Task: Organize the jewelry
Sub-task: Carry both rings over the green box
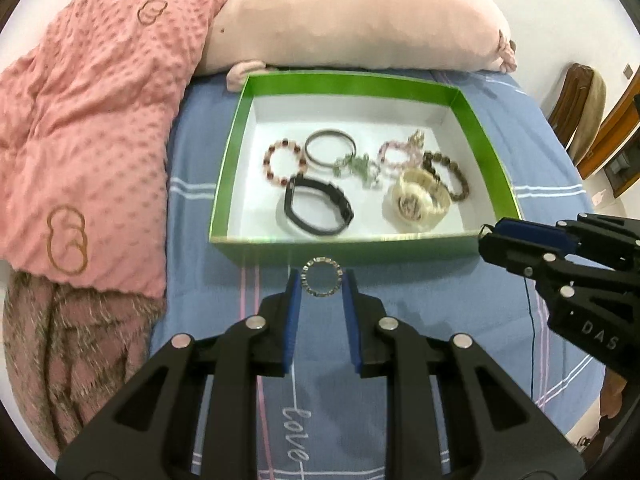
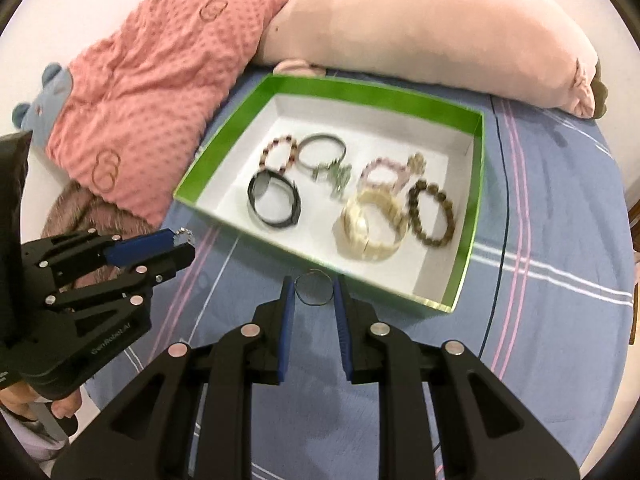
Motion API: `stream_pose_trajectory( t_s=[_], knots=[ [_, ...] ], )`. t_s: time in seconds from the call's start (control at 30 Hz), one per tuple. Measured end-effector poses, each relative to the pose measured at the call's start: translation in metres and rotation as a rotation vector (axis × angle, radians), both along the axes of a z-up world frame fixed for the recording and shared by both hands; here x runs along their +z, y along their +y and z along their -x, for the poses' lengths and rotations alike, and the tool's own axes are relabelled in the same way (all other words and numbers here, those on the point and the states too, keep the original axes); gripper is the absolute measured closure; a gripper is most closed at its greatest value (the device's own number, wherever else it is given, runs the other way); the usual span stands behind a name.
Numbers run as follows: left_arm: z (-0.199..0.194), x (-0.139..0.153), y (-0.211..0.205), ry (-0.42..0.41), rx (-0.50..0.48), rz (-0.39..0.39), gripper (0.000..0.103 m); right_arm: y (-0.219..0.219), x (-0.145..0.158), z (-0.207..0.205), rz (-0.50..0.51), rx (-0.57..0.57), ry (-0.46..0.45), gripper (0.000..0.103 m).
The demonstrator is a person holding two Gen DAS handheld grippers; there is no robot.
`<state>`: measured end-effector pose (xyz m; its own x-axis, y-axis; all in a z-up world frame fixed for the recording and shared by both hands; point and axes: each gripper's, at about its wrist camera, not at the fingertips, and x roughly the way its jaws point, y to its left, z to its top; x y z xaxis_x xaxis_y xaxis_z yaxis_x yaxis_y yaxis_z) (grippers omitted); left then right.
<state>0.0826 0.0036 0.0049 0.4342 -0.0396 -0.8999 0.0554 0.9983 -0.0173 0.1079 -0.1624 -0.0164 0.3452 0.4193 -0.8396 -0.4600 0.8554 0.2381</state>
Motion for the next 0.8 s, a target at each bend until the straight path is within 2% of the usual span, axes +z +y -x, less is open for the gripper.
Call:
stream_pose_trajectory(
  t_s=[0.2, 0.33, 0.5, 0.8],
  knots=[
    [-0.035, 0.01, 0.001, -0.034, -0.001, -0.012, 0.082, -0.009, 0.01, -0.034, -0.017, -0.042, -0.029, 0.083],
    [-0.069, 0.006, 0.005, -0.03, 0.002, 0.01, 0.082, -0.012, 0.009, -0.069, -0.033, -0.063, -0.026, 0.083],
    [-0.098, -0.014, 0.004, 0.02, 0.008, 0.036, 0.082, -0.002, -0.011, -0.105, 0.0, -0.066, 0.007, 0.083],
    [-0.112, -0.048, -0.035, 0.081, -0.067, 0.051, 0.082, -0.014, -0.055, -0.126, 0.054, -0.114, 0.087, 0.083]
  ],
)
